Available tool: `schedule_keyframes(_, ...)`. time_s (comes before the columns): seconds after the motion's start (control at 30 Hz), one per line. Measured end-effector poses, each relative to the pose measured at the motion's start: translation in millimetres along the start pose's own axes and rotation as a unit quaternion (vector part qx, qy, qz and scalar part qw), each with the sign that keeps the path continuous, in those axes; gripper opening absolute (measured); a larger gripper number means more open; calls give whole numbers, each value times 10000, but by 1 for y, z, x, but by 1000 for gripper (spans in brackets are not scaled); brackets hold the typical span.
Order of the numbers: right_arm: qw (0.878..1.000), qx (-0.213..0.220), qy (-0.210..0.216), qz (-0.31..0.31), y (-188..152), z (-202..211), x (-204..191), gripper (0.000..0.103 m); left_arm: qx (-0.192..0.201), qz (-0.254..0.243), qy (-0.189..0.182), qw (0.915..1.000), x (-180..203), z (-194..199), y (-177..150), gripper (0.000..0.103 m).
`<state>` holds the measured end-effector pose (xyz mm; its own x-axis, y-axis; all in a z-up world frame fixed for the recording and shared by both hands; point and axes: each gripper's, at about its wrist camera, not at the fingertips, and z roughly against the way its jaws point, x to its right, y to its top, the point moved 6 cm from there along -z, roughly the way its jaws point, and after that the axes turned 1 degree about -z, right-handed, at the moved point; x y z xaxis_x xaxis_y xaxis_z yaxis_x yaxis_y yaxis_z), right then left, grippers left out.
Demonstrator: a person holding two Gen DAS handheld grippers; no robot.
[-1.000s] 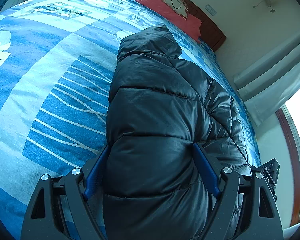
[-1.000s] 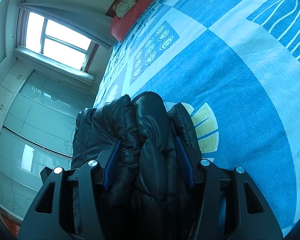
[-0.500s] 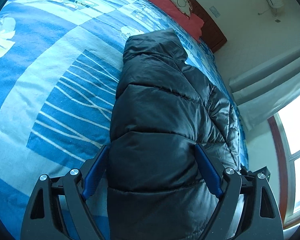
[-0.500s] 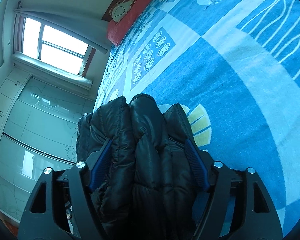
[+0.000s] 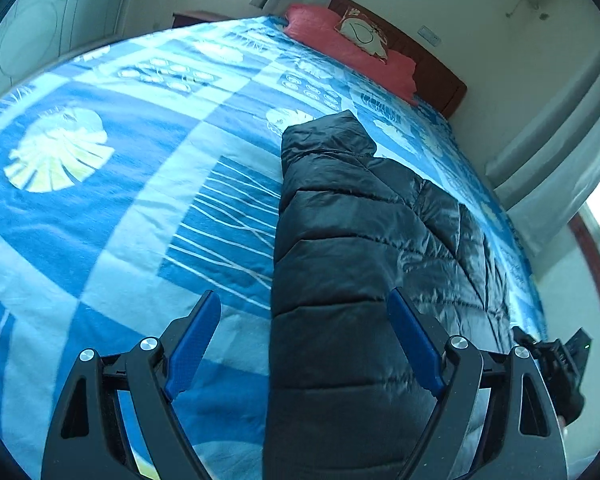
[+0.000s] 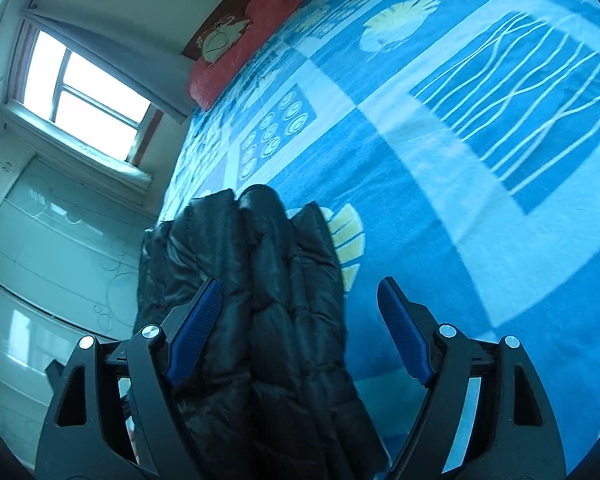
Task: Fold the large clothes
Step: 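Pull both open tools back from the folded jacket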
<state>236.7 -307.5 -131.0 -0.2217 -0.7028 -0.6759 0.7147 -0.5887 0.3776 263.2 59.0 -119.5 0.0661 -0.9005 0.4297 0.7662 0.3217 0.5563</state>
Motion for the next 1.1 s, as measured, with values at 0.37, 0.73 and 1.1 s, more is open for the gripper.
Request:
schedule_keyframes(0.37, 9931, 310, -881, 715, -43, 55, -12, 80, 319, -684, 119, 9971, 31, 56, -31, 84)
schedule_keyframes(0.73, 9684, 532, -1635, 1805, -93, 90, -44, 85, 415, -1122, 528, 9914, 46, 87, -82, 85)
schedule_keyframes(1.1, 9471, 832, -1869, 2474, -132, 126, -69, 89, 553, -1316, 789, 9866, 55, 122, -107, 85)
